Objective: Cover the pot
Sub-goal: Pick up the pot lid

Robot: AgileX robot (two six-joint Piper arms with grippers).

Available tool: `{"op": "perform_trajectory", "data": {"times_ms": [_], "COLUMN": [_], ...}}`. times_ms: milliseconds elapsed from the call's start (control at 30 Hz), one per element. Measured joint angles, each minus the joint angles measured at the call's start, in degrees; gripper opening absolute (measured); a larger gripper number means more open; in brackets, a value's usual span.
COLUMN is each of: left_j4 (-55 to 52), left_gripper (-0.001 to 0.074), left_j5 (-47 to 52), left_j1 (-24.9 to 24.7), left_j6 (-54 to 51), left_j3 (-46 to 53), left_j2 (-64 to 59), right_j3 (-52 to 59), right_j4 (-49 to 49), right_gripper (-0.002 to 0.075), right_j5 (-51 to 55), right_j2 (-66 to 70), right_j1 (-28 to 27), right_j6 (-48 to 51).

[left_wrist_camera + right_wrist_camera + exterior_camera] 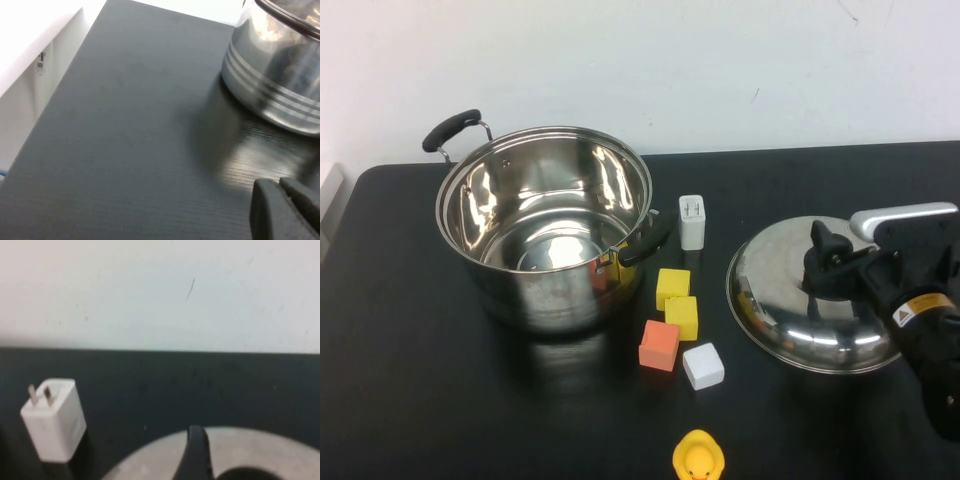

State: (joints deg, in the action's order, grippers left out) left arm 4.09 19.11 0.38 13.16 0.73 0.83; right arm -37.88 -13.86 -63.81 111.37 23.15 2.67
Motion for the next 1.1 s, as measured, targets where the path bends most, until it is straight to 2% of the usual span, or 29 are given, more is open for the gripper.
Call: {"op": "perform_trajectory", "data": {"times_ms": [267, 367, 567, 700, 967, 1033, 1100], "left_j4": [0.0, 0.0, 0.0, 0.0, 0.0, 0.0, 0.0], "left_gripper": [-0.0001, -0.0001, -0.0001, -0.0001, -0.0001, -0.0001, -0.0001], "left_j5": [0.0, 0.0, 0.0, 0.0, 0.0, 0.0, 0.0], "left_j1": [0.0, 0.0, 0.0, 0.0, 0.0, 0.0, 0.0], "left_j6": [0.2, 0.2, 0.2, 0.2, 0.2, 0.2, 0.1], "left_j3": [0.0, 0.0, 0.0, 0.0, 0.0, 0.0, 0.0], "left_j2": [0.0, 0.0, 0.0, 0.0, 0.0, 0.0, 0.0], "right_j3": [-0.1, -0.2, -0.5, -0.5, -0.5, -0.5, -0.5], "right_j4": [0.5, 0.6, 1.0, 1.4, 2.2, 2.2, 2.2], "right_gripper": [0.0524, 0.0442, 0.0187, 0.0102, 0.0069, 0.0085, 0.0146], "right_j5": [-0.9, -0.9, -1.4, -1.4, -0.8, -0.8, -0.2], "right_j2": [2.3, 2.3, 2.3, 2.2, -2.2, -2.8, -3.0], "right_j1": [0.0, 0.0, 0.0, 0.0, 0.0, 0.0, 0.0], "right_j6": [0.1, 0.1, 0.1, 0.1, 0.1, 0.7, 2.0]}}
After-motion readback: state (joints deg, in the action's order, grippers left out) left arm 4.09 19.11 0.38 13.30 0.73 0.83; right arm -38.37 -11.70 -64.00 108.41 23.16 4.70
